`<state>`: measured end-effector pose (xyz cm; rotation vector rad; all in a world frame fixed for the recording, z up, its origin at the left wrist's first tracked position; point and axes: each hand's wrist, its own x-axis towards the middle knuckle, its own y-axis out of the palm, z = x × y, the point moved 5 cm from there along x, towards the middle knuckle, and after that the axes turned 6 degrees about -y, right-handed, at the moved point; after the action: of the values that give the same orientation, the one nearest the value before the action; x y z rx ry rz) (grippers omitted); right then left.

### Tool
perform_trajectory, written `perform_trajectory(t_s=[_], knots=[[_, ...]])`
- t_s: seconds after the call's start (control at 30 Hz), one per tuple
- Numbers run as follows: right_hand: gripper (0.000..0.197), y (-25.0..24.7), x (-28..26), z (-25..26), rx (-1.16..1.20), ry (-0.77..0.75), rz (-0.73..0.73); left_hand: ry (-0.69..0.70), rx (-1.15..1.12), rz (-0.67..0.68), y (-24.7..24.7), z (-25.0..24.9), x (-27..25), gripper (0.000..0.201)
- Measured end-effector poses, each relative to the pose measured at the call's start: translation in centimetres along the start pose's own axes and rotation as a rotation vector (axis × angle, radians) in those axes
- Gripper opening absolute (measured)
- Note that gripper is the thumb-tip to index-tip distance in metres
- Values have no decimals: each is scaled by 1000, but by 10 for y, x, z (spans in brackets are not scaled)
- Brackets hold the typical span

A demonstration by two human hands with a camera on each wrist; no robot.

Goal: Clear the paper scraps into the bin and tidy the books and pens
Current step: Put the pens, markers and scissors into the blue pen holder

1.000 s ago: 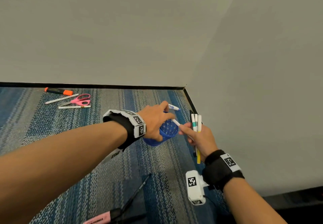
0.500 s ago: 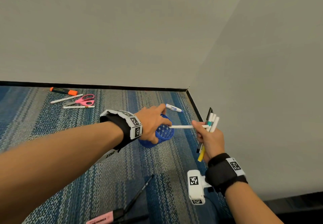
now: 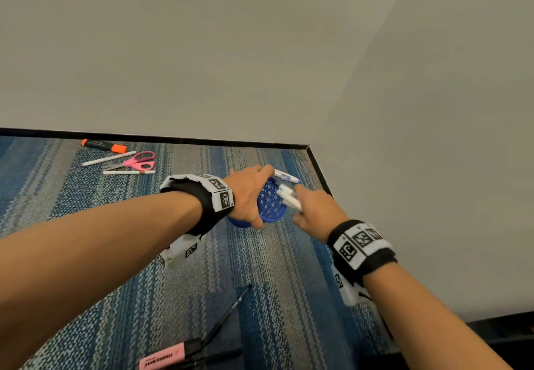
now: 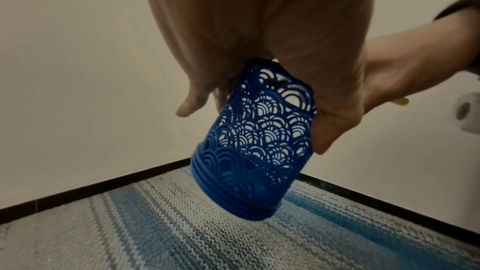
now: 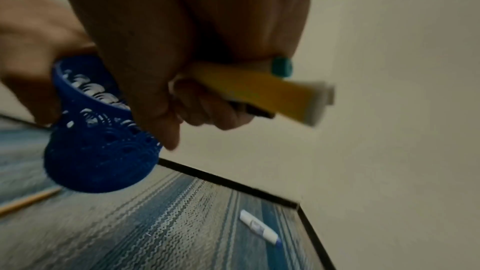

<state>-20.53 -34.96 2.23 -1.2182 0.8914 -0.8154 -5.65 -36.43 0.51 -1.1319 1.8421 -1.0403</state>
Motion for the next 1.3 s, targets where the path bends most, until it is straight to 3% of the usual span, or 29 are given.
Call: perform_trajectory(t_s=[0.13, 0.3, 0.5, 0.6, 0.7, 0.77, 0.8, 0.9, 0.97, 1.07, 1.17, 1.23, 1.3], knots=[[26, -6, 15, 43, -344, -110, 179, 4, 20, 41, -3, 4, -12, 83], [32, -14, 35, 116, -436, -315, 215, -81, 14, 31, -12, 32, -42, 79], [51, -22, 57, 209, -317, -651, 2, -326, -110, -174, -49, 100, -119, 93], [41, -32, 52, 228, 76, -778, -229, -420, -115, -209, -61, 129, -163, 92], [25, -6, 40, 198, 583, -590, -472, -511, -31, -166, -62, 157, -195, 93], [20, 46, 28, 172, 571, -452, -426, -554, -2, -147, -51, 171, -209, 96], [22, 78, 21, 161, 448, -437, -291, -562, 0, -137, -43, 175, -213, 96], [34, 173, -15, 135, -58, -485, 309, -536, 30, -24, -8, 175, -214, 93], [39, 208, -41, 120, -220, -479, 497, -486, 68, 99, 22, 170, -213, 91], [43, 224, -58, 107, -316, -438, 466, -374, 133, 235, 59, 158, -213, 87], [33, 222, -60, 105, -200, -409, 393, -297, 181, 288, 80, 152, -207, 86], [28, 199, -57, 110, 2, -318, 247, -273, 185, 306, 85, 150, -199, 88], [29, 167, -54, 121, 144, -265, -11, -248, 178, 313, 87, 148, -189, 91]])
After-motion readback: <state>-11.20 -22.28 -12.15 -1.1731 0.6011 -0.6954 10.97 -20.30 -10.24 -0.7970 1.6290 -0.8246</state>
